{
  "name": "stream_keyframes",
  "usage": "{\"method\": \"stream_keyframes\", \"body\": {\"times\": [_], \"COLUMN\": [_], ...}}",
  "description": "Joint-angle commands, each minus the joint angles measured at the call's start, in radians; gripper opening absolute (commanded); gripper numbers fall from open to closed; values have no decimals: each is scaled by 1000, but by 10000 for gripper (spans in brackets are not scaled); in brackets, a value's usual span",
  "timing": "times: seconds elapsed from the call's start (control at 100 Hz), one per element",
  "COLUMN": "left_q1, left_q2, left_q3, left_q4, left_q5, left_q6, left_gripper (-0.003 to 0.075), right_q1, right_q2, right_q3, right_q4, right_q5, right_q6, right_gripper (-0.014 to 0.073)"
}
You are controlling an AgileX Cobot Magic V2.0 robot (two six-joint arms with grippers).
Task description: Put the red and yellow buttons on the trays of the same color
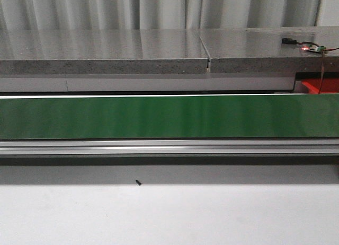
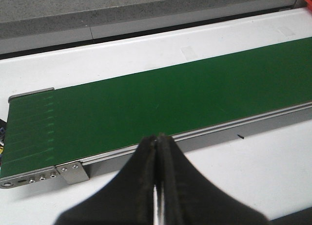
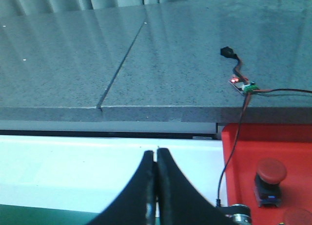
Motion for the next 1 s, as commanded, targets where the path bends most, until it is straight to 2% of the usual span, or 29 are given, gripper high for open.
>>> {"method": "stream_keyframes", "body": {"times": [0.0, 0.29, 0.69, 0.99], "left_q1": [-6, -6, -6, -6], "left_q2": [6, 6, 6, 6], "left_q3": [-25, -25, -25, -24], "left_q4": [-25, -25, -25, -27], "left_q5": [-70, -70, -116, -116], "left_q6": [2, 2, 2, 2], "left_gripper": [-19, -19, -19, -19], "right_q1": [38, 158, 159, 159], "right_q2": [-59, -237, -516, -550], "right_q3": [-1, 108, 261, 272], "right_q4": [19, 19, 20, 20], "right_q5": [11, -51, -111, -111], "right_q6": [-24, -58, -58, -58], "right_gripper": [-59, -59, -59, -59]}}
